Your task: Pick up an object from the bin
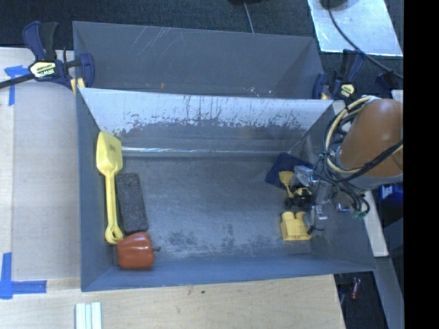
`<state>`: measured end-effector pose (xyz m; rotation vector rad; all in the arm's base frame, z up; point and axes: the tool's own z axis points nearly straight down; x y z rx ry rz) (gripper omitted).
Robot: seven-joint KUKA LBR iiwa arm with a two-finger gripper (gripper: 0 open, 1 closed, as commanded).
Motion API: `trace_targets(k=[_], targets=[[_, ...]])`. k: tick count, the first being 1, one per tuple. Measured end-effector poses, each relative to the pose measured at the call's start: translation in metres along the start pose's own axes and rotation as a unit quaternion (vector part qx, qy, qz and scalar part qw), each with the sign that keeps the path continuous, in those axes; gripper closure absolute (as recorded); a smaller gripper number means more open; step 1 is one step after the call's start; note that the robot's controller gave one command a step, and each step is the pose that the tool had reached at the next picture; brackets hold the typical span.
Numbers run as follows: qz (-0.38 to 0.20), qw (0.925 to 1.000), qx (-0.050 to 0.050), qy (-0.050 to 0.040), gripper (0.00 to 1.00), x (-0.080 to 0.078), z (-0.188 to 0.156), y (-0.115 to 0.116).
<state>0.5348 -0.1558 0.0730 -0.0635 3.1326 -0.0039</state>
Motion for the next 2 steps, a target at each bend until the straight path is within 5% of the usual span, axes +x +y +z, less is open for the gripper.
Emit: trace_targets(k=[1, 2], targets=[[-0.264, 0.9645, -0.004, -0.0059, 0.00, -0.021, -0.001, 0.008], [-0.077, 0.9970, 0.003, -0.0072, 0.00, 0.029, -0.001, -0.002]])
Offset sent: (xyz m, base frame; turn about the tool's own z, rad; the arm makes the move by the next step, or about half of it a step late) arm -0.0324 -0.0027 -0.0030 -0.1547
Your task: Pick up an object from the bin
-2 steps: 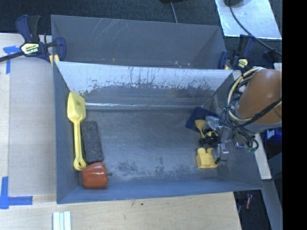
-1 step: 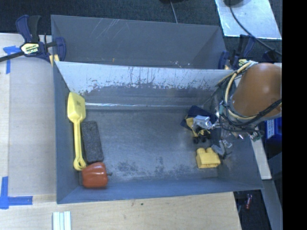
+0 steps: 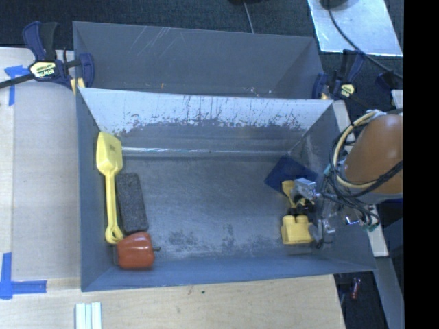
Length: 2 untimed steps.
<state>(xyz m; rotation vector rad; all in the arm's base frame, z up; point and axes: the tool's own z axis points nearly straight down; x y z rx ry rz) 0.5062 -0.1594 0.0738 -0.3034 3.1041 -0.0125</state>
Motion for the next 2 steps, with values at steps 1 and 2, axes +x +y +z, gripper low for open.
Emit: trace_targets(k=[1, 2], targets=[[-0.238, 0.9712, -0.017, -0.0065, 0.00, -0.016, 0.001, 0.012], [-0.032, 0.9994, 0.004, -0.0104, 1.00, -0.001, -0.003, 0.006]])
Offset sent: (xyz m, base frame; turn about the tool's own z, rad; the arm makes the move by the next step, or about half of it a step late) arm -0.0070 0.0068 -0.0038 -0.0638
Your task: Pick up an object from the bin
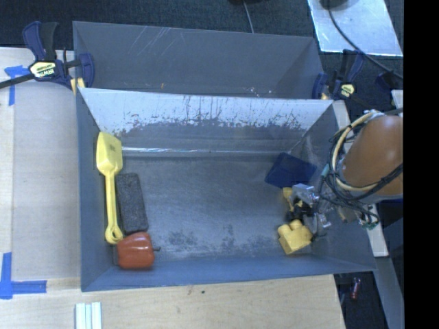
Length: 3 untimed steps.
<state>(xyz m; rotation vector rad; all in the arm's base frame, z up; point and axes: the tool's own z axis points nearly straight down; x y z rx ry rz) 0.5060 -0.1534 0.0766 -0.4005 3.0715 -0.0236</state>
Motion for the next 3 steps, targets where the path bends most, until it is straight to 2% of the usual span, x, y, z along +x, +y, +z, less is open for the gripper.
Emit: trace_targets(k=[1, 3], targets=[[0.000, 1.0000, 0.000, 0.0000, 1.00, 0.000, 0.000, 0.000], [0.000, 1.0000, -0.002, 0.0039, 1.00, 0.000, -0.039, 0.000]])
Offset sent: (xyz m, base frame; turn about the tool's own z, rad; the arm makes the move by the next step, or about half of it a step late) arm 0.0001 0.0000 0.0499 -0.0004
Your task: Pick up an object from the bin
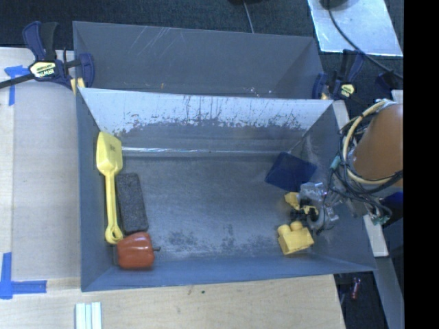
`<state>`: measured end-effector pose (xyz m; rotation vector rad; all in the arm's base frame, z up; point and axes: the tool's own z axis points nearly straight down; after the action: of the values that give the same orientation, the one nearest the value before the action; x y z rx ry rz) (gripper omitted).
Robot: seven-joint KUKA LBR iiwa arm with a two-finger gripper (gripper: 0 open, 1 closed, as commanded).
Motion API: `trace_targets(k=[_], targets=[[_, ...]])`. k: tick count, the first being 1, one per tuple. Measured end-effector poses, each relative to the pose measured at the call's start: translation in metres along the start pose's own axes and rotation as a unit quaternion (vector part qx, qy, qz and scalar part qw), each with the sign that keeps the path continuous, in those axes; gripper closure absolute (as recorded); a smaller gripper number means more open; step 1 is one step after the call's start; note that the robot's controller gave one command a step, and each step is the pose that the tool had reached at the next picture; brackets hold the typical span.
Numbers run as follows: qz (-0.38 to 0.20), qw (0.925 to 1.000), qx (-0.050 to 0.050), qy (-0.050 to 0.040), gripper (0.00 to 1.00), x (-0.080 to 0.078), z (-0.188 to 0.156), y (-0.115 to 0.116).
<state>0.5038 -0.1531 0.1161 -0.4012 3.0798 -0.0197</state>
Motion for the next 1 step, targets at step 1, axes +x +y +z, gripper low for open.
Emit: trace_targets(k=[1], targets=[[0.000, 1.0000, 0.001, -0.0013, 1.00, -0.0012, -0.0168, -0.0008]])
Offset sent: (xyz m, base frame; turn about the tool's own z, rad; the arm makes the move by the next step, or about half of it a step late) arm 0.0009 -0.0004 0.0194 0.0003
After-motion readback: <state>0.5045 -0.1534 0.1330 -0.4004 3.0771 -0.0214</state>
